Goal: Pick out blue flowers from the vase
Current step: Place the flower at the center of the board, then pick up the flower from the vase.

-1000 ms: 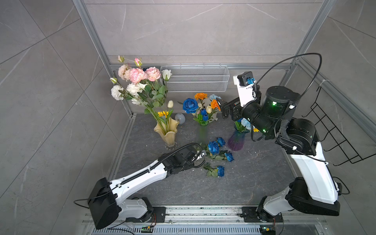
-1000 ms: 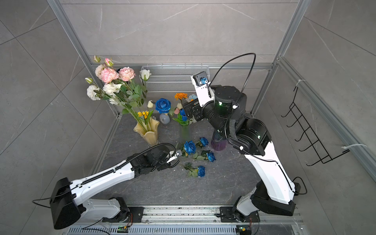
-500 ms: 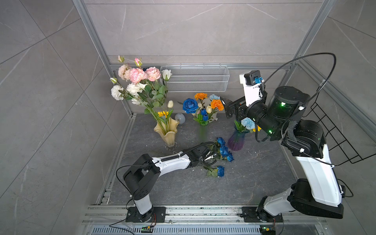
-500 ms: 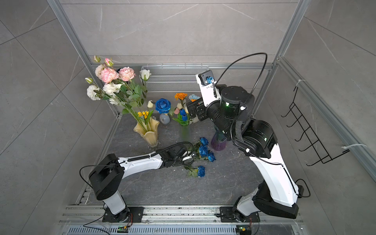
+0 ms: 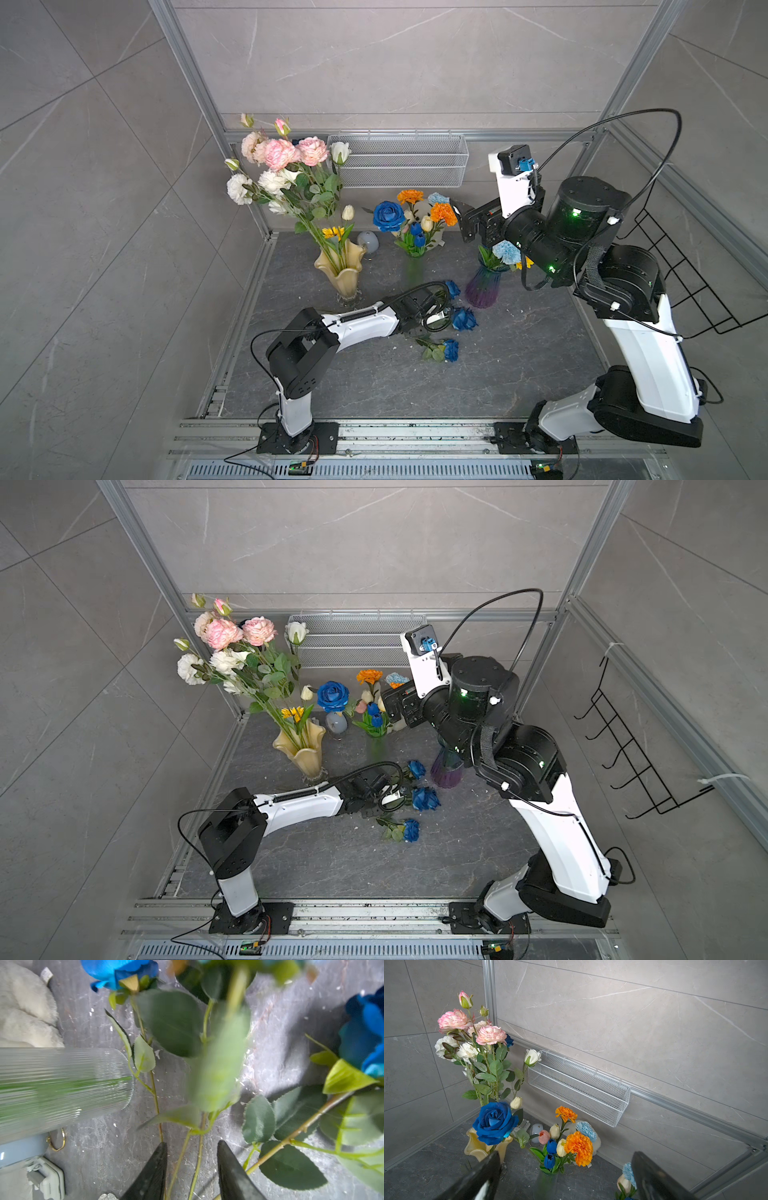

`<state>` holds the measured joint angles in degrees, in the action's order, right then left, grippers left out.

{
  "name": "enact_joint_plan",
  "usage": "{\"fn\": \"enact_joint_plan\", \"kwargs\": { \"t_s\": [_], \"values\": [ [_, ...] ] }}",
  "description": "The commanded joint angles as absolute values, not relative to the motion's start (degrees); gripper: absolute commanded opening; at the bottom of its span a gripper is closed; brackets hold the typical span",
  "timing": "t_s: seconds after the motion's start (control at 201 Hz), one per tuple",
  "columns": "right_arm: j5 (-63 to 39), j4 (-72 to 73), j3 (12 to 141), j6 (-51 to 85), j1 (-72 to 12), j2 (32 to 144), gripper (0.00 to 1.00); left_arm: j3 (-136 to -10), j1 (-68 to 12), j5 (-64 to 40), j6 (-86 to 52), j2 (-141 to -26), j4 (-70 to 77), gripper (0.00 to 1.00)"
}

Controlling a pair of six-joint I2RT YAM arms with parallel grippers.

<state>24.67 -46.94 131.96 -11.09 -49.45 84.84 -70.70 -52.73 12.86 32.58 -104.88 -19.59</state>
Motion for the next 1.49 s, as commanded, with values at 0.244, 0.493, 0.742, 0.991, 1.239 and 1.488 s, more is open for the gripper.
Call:
{"fn": "enact_joint_plan", "kwargs": {
  "t_s": [0.244, 0.493, 0.742, 0.991, 1.239, 1.488],
  "values": [
    [22.0, -49.1, 138.4, -10.1, -49.1, 88.4, 1.00, -70.8, -51.8, 7.6, 24.3, -90.3, -28.6, 0.55],
    [15.1, -51.0, 147.1, -9.7, -48.9, 95.3, 1.00, -66.6, -44.2, 9.0, 7.6, -70.3, -30.0, 0.71],
    [6.0, -47.1, 152.9, -10.5, -49.0, 103.3, 1.00, -65.3, -26.7, 10.4, -7.8, -59.3, -33.6, 0.75],
    [4.2, -41.1, 156.6, -13.5, -49.1, 112.3, 1.00, -69.4, -16.1, 10.2, -13.1, -63.1, -29.0, 0.79],
    [6.1, -39.1, 159.4, -12.9, -48.9, 115.5, 1.00, -72.6, -14.6, 7.8, -20.5, -69.3, -18.5, 0.82],
    [6.2, -38.5, 155.0, -12.4, -48.2, 113.2, 1.00, -74.8, -14.5, 11.3, -24.3, -74.0, -11.0, 0.83]
  ]
}}
